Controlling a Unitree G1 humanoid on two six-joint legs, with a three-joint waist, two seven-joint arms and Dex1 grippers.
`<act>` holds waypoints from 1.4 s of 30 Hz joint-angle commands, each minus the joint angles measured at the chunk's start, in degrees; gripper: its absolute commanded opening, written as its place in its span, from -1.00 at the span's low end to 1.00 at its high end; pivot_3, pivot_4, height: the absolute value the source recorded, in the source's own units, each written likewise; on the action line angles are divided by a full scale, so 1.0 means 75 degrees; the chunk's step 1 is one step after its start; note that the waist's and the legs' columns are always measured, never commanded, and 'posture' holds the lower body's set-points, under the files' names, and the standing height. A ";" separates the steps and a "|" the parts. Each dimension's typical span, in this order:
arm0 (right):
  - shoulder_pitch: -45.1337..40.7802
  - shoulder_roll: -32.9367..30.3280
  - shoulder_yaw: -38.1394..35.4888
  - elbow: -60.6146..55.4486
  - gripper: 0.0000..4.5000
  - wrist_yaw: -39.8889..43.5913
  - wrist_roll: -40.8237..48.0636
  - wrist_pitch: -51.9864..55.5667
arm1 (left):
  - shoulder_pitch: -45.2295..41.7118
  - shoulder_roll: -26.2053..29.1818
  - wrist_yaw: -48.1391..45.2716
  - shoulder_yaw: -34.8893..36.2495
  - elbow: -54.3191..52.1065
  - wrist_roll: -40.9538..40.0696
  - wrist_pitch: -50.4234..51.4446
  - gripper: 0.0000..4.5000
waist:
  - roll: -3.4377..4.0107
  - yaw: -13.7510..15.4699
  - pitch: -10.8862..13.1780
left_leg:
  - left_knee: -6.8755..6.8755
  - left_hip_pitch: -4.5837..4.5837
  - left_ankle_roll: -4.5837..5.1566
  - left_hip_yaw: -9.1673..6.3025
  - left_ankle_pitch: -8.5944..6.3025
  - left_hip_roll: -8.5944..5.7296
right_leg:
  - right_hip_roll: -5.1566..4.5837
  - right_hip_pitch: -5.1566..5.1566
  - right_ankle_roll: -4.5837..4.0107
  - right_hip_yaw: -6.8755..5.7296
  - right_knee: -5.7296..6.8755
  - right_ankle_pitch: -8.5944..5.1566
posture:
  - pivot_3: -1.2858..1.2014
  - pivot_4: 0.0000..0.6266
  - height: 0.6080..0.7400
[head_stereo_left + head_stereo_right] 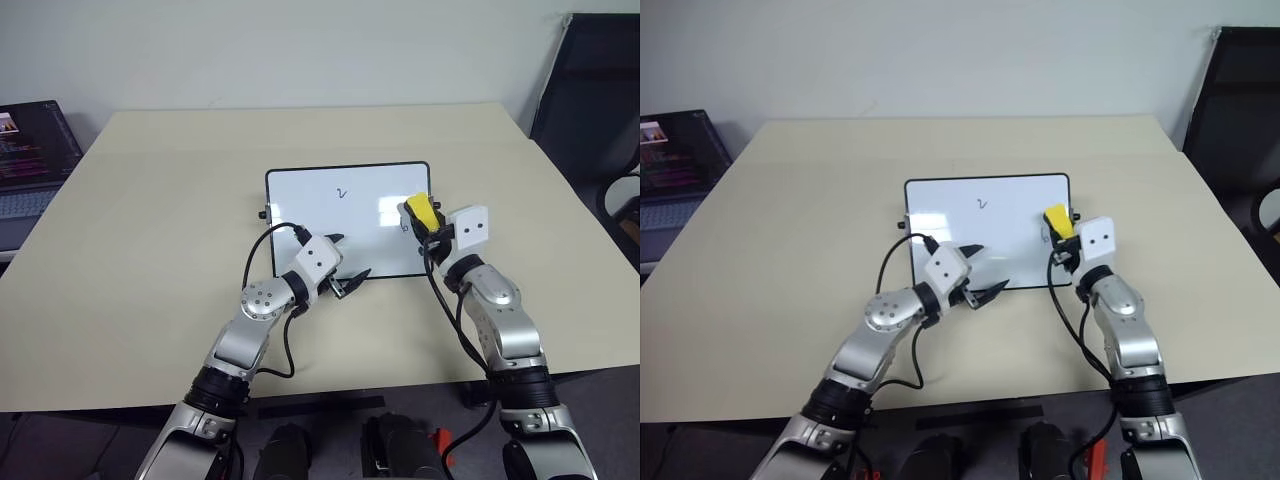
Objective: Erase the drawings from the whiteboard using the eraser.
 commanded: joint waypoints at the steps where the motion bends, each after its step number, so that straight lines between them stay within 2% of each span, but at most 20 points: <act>1: -0.0334 0.0055 0.0170 0.0453 -0.43 -0.0003 -0.0202 -0.0044 | -0.0101 -0.0062 0.0082 0.0086 -0.0145 0.0013 -0.0174 1.00 | 0.0000 -0.0002 0.0000 | 0.0000 0.0002 0.0000 0.0000 0.0000 0.0000 | 0.0000 0.0001 0.0000 0.0000 0.0002 0.0000 | 0.03 -0.52 1.00; 10: -0.0236 -0.0118 0.0177 0.0956 -0.43 -0.0062 -0.0462 0.0302 | -0.0171 -0.0030 0.0137 0.0165 -0.0099 0.0053 -0.0272 1.00 | 0.0000 -0.0019 -0.0005 | 0.0011 0.0021 0.0002 0.0003 0.0001 0.0001 | 0.0000 0.0014 0.0000 0.0003 0.0019 0.0002 | 0.03 -0.52 1.00; 21: 0.0903 -0.0644 0.0289 -0.0075 -0.43 0.0213 -0.0609 0.0537 | -0.0077 0.0100 0.0176 0.0242 -0.0086 0.0044 -0.0315 1.00 | -0.0001 -0.0011 -0.0006 | 0.0010 0.0097 0.0001 -0.0002 0.0000 0.0000 | 0.0000 0.0098 -0.0003 0.0002 -0.0005 -0.0001 | 0.03 -0.52 1.00; 27: 0.1128 -0.0897 0.0301 -0.0284 -0.43 0.0372 -0.0638 0.0539 | -0.0057 0.0158 0.0171 0.0290 -0.0032 0.0028 -0.0352 1.00 | -0.0001 -0.0018 -0.0005 | 0.0008 0.0112 0.0000 0.0002 0.0001 0.0001 | 0.0000 0.0106 -0.0011 0.0003 -0.0005 -0.0007 | 0.03 -0.52 1.00; 33: 0.0536 -0.0603 0.0190 -0.0172 -0.43 0.0314 -0.0423 0.0211 | -0.0008 0.0129 0.0223 0.0232 -0.0104 0.0033 -0.0306 1.00 | -0.0002 -0.0037 -0.0004 | 0.0003 0.0110 0.0000 0.0003 0.0000 0.0001 | 0.0000 0.0106 -0.0004 0.0005 -0.0011 -0.0004 | 0.03 -0.52 1.00; 42: -0.0588 -0.0034 0.0629 0.0947 -0.43 0.0278 -0.0751 -0.0663 | -0.0077 0.0116 0.0235 0.0234 -0.0042 0.0065 -0.0325 1.00 | 0.0000 -0.0021 -0.0002 | -0.0015 0.0083 0.0000 -0.0001 0.0000 0.0002 | 0.0001 0.0077 -0.0003 -0.0003 -0.0016 -0.0004 | 0.03 -0.52 1.00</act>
